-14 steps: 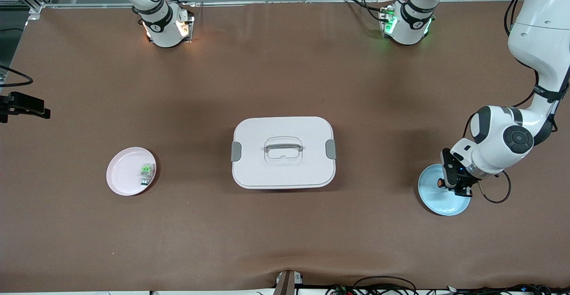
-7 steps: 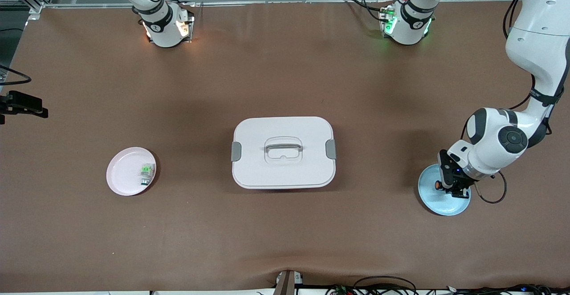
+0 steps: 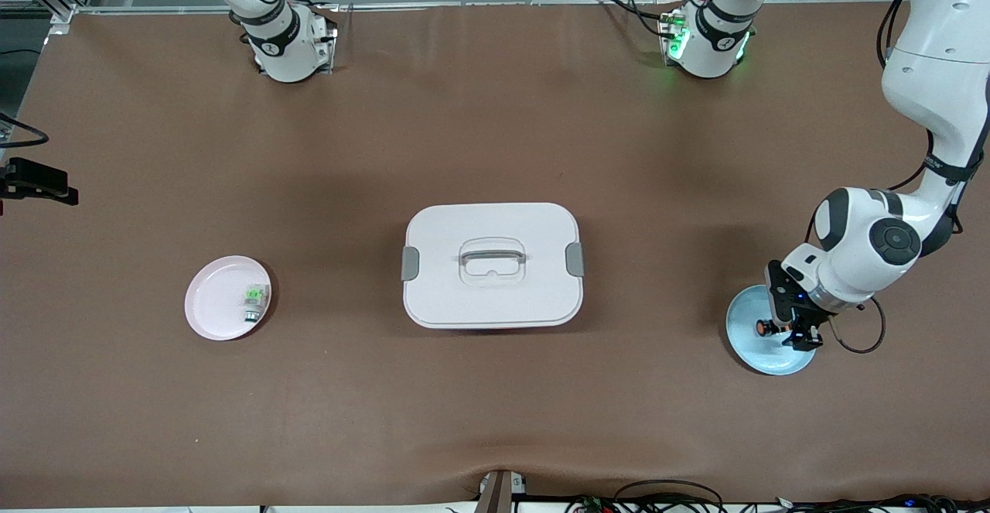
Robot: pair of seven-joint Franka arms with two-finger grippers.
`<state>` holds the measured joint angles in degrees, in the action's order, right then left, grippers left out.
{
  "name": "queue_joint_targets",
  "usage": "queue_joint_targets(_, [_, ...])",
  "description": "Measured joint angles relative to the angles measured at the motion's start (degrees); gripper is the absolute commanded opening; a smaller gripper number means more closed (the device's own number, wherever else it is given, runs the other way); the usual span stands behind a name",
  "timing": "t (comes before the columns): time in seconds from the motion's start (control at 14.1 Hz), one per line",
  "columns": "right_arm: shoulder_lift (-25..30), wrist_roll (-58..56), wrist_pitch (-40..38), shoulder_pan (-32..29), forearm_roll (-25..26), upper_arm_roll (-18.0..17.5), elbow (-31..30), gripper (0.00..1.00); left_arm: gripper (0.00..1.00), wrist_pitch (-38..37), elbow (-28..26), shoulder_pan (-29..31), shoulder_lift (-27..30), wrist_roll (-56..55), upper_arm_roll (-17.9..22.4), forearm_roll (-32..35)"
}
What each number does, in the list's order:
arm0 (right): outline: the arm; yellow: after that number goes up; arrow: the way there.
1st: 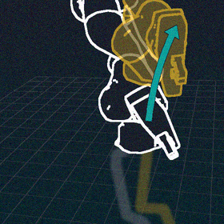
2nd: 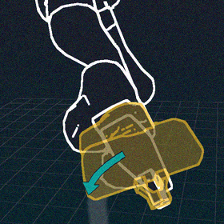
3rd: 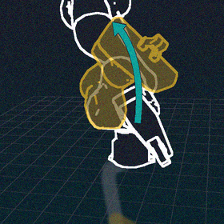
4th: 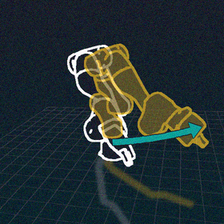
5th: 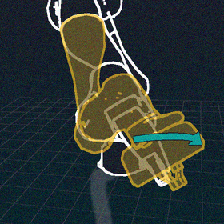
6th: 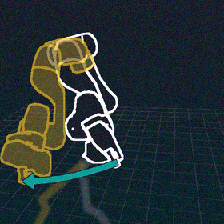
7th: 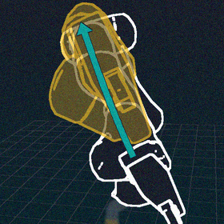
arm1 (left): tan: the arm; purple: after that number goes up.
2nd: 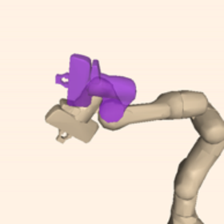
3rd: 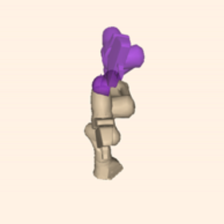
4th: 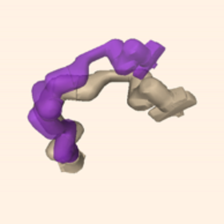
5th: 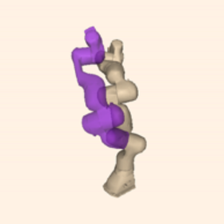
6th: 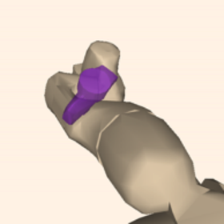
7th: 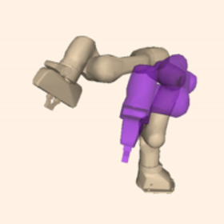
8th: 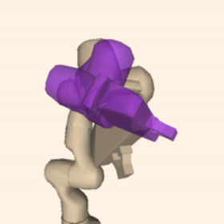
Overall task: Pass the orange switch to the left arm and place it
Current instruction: 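Lower the switch onto the blue plate and open the left gripper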
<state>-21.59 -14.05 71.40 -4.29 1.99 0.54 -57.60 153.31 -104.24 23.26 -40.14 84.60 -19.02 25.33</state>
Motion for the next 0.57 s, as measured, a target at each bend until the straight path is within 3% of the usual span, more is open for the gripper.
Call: queue_joint_targets(0.57, [0.1,-0.1,0.8,0.0,-0.3,-0.1,-0.3,1.0,1.0,-0.7,1.5,0.9,2.2,0.6,-0.6,-1.8])
